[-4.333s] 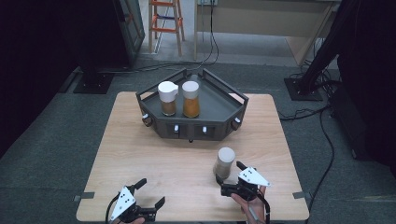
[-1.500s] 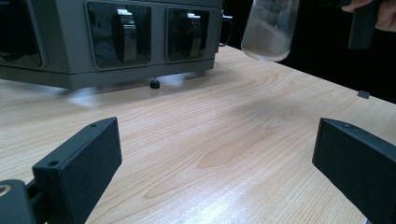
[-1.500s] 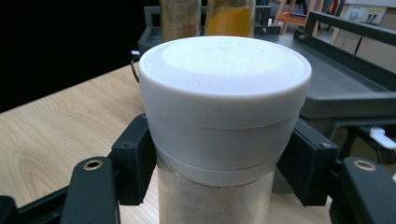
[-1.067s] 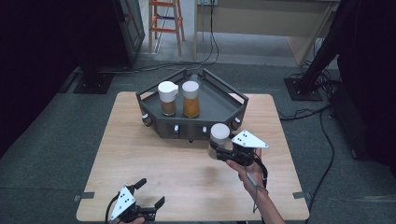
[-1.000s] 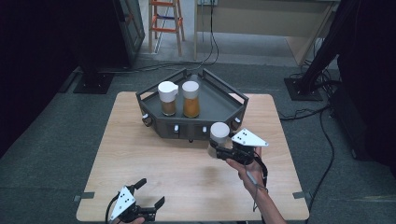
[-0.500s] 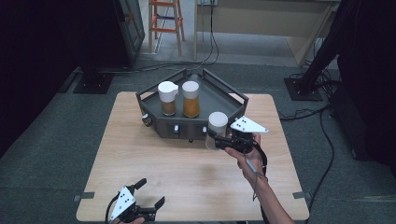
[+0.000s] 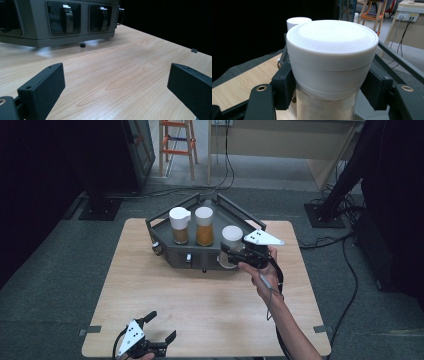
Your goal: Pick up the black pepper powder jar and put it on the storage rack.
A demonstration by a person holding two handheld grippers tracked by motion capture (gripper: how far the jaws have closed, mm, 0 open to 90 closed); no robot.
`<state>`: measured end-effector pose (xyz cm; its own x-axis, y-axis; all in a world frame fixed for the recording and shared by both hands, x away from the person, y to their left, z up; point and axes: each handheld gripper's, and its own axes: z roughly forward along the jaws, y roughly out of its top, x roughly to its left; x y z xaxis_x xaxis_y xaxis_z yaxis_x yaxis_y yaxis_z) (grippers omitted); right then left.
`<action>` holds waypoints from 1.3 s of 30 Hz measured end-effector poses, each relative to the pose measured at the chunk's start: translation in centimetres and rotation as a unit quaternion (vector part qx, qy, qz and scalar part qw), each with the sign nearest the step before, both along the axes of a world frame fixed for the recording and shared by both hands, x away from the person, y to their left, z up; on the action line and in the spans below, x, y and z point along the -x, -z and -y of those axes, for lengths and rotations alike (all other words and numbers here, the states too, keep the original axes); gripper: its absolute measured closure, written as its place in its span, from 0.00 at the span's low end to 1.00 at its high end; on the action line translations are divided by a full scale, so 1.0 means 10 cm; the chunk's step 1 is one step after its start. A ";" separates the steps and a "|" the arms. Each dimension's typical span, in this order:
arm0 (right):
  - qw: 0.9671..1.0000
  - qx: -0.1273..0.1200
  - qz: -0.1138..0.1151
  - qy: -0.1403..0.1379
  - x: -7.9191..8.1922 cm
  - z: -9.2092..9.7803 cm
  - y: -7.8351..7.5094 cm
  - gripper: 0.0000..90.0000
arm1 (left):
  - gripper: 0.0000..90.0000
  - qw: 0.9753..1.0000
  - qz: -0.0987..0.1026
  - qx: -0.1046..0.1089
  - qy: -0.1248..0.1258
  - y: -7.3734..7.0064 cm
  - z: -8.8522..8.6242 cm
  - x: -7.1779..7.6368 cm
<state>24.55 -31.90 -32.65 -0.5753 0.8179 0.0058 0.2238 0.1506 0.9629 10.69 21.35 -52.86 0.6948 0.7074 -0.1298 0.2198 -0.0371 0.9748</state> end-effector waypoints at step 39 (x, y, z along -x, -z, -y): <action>0.996 0.025 -0.009 0.083 -0.67 -0.27 -0.02 0.38 | 0.01 1.000 0.000 0.000 0.004 0.00 0.00 0.00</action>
<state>31.28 -29.19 -32.48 -0.4318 0.9015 -0.0285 0.2662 0.1576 0.9509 10.69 21.36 -52.86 0.7003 0.7018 -0.1302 0.2198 -0.0385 0.9748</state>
